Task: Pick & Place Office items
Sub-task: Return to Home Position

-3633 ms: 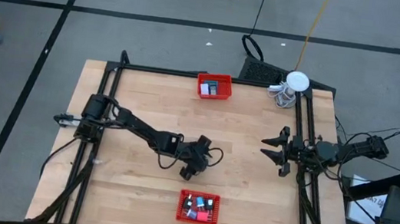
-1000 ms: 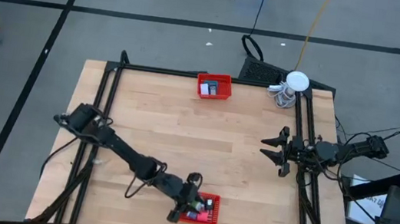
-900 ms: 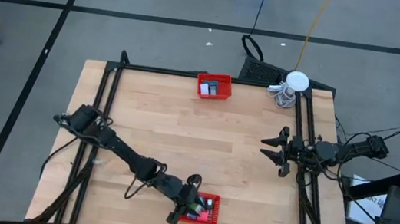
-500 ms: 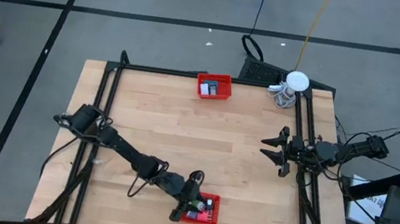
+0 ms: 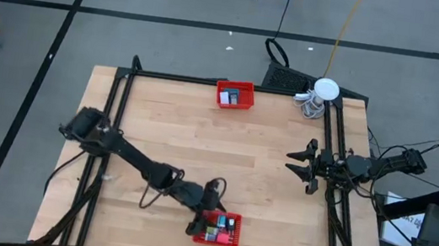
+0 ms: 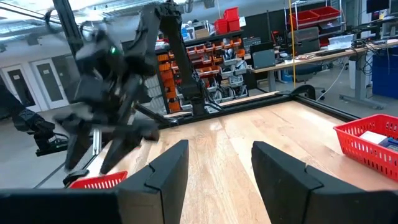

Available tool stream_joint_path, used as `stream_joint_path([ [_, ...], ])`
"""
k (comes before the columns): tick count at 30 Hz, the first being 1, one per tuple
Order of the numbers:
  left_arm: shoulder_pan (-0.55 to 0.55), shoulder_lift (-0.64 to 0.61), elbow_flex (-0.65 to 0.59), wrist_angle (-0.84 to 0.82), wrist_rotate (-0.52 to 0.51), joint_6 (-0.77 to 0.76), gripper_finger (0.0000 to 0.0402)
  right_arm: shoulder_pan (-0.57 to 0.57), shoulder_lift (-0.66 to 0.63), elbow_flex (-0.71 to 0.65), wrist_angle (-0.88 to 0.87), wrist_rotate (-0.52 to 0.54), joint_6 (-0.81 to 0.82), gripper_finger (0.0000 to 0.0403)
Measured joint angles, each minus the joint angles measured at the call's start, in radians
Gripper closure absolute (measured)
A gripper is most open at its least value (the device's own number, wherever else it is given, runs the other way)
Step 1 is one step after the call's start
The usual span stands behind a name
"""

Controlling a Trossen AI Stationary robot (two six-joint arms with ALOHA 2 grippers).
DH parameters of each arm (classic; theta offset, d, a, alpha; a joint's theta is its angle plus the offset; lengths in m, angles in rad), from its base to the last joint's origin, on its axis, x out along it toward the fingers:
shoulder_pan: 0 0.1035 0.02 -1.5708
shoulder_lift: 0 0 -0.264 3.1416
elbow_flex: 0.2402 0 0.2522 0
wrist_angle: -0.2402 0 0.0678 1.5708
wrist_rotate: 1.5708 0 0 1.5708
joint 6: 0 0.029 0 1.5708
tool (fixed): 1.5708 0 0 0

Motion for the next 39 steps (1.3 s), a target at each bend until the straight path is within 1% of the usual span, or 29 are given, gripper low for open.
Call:
stream_joint_path([
  [5,0.055,-0.192,0.001,-0.222,0.001,0.000,0.0115,0.000,0.000,0.000,0.000,0.000,0.000,0.0238],
  [11,0.118,-0.453,0.001,-0.495,-0.004,0.006,0.0124,0.000,0.000,0.000,0.000,0.000,0.000,0.0238],
  [17,0.172,-0.671,0.000,-0.597,-0.004,0.071,0.0133,0.000,0.000,0.000,0.000,0.000,0.000,0.0238],
  [20,0.192,-0.768,0.001,-0.641,-0.004,0.135,0.0137,0.000,0.000,0.000,0.000,0.000,0.000,0.0238],
  [24,0.208,-0.887,0.001,-0.783,-0.005,0.229,0.0143,0.000,0.000,0.000,0.000,0.000,0.000,0.0238],
  [26,0.210,-0.938,-0.008,-0.823,-0.022,0.232,0.0144,0.000,0.000,0.000,0.000,0.000,0.000,0.0238],
  [28,0.210,-0.985,-0.049,-0.801,-0.048,0.233,0.0142,0.000,0.000,0.000,0.000,0.000,0.000,0.0238],
  [30,0.211,-1.032,-0.126,-0.729,-0.073,0.240,0.0138,0.000,0.000,0.000,0.000,0.000,0.000,0.0238],
  [35,0.243,-1.146,-0.414,-0.467,-0.136,0.191,0.0128,0.000,0.000,0.000,0.000,0.000,0.000,0.0238],
  [39,0.304,-1.226,-0.637,-0.255,-0.143,0.117,0.0122,0.000,0.000,0.000,0.000,0.000,0.000,0.0238],
])
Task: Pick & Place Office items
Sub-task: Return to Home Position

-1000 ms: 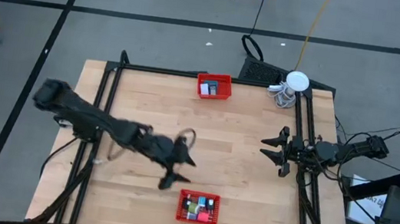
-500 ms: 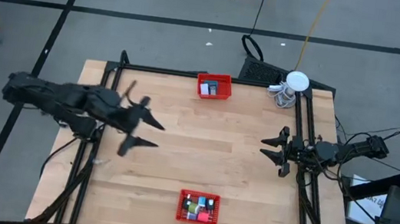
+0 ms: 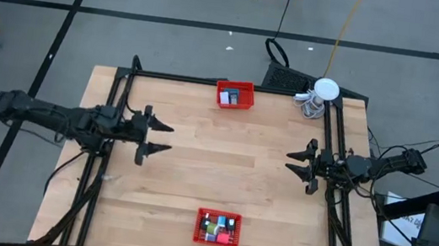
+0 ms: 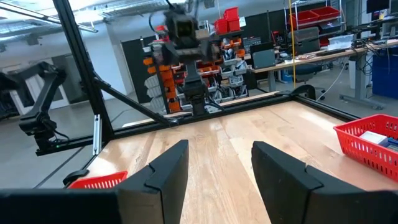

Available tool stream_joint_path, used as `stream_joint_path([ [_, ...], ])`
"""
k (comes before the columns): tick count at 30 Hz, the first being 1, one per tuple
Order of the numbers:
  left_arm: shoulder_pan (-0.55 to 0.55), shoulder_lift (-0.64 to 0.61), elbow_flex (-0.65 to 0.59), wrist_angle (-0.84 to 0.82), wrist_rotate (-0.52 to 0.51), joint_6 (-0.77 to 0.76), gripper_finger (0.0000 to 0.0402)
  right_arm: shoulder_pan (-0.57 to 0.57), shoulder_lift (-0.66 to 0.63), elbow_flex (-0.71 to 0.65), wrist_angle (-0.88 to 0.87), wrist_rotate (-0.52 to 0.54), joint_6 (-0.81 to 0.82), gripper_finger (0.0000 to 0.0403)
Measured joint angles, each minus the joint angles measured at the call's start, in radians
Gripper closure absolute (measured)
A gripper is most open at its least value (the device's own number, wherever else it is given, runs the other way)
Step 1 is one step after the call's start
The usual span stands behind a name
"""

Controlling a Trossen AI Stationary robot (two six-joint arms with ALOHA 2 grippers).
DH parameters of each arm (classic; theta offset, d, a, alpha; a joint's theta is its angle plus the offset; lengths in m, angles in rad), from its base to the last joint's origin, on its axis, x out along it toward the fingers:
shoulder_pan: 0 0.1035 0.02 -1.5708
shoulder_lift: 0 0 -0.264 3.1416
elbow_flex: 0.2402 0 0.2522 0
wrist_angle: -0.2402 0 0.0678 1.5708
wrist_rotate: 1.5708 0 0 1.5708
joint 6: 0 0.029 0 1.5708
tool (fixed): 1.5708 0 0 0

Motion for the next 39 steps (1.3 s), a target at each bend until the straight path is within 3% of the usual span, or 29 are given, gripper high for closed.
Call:
stream_joint_path([
  [5,0.079,-0.112,-0.176,0.124,0.001,-0.044,0.0125,0.000,0.000,0.000,0.000,0.000,0.000,0.0238],
  [12,0.149,-0.286,-0.274,0.113,0.002,-0.045,0.0137,0.000,0.000,0.000,0.000,0.000,0.000,0.0238],
  [25,0.169,-0.544,-0.285,-0.084,0.033,-0.029,0.0139,0.000,0.000,0.000,0.000,0.000,0.000,0.0238],
  [39,0.169,-0.567,-0.285,-0.109,0.061,-0.009,0.0127,0.000,0.000,0.000,0.000,0.000,0.000,0.0238],
])
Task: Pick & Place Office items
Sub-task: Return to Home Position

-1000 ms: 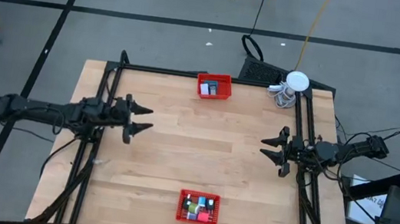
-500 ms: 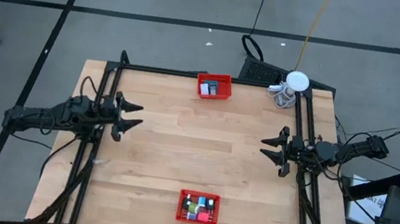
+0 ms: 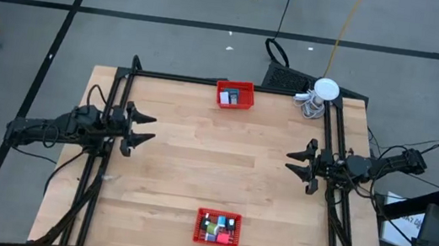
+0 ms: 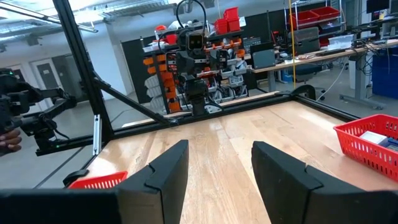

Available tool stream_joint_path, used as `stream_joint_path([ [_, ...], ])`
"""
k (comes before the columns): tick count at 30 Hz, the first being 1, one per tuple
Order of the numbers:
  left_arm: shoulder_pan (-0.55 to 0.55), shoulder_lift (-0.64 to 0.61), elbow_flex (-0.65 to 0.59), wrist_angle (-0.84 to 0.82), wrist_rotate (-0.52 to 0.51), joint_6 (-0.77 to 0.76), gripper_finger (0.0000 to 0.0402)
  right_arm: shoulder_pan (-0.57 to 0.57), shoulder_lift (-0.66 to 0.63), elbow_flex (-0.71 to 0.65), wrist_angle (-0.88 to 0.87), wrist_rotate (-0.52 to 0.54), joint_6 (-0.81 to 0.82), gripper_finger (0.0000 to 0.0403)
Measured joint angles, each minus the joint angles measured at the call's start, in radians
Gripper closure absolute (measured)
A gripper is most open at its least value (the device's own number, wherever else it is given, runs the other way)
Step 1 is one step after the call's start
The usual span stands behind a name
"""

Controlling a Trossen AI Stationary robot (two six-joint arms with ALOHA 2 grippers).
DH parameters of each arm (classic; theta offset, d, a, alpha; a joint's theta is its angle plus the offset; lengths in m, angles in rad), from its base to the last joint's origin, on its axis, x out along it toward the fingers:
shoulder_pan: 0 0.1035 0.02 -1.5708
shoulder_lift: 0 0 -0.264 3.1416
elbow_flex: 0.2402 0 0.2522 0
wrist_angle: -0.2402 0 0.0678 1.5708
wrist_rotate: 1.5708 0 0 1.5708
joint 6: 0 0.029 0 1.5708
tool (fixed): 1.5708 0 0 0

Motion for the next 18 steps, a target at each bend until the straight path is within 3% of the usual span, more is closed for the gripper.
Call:
stream_joint_path([
  [13,-0.002,0.000,0.000,0.008,-0.001,-0.007,0.0123,0.000,0.000,0.000,0.000,0.000,0.000,0.0238],
  [18,-0.002,0.001,-0.097,0.133,0.006,-0.035,0.0128,0.000,0.000,0.000,0.000,0.000,0.000,0.0238],
])
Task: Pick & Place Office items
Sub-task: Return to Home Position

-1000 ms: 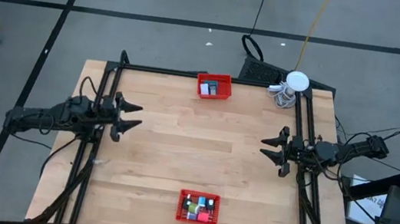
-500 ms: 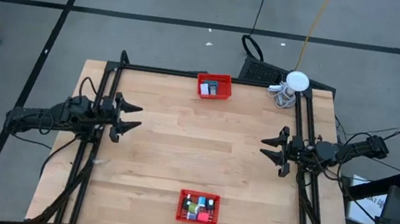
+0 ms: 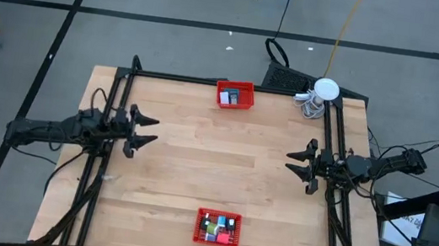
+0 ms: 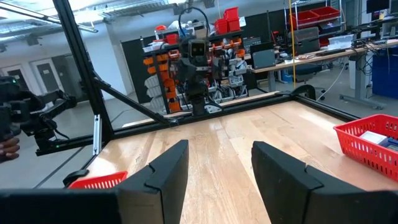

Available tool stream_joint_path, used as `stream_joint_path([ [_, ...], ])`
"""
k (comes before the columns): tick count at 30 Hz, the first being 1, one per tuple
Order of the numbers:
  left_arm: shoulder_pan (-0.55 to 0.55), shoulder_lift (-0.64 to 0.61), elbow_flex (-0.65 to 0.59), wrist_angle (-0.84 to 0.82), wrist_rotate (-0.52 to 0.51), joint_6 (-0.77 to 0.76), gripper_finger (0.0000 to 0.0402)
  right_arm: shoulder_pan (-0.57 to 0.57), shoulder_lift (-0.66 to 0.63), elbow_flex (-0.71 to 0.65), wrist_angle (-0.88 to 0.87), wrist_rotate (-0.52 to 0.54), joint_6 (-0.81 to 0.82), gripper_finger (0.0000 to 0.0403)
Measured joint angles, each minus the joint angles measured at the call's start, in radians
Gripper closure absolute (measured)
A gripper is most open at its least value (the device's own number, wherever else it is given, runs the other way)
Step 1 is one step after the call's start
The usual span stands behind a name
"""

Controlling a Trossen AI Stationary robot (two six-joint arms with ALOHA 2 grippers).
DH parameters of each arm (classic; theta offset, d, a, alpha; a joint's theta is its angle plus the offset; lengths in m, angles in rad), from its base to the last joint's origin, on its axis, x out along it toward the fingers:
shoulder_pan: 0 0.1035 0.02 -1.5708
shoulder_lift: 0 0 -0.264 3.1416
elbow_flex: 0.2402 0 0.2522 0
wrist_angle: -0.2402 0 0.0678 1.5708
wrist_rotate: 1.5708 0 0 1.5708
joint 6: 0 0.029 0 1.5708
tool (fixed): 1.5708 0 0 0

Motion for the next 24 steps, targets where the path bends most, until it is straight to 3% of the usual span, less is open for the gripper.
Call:
stream_joint_path([
  [2,0.000,0.000,-0.051,0.082,0.001,-0.003,0.0124,0.000,0.000,0.000,0.000,0.000,0.000,0.0238],
  [15,0.001,-0.002,-0.053,0.006,-0.007,0.051,0.0120,0.000,0.000,0.000,0.000,0.000,0.000,0.0238],
  [24,0.001,-0.002,-0.053,-0.036,-0.005,-0.011,0.0124,0.000,0.000,0.000,0.000,0.000,0.000,0.0238],
])
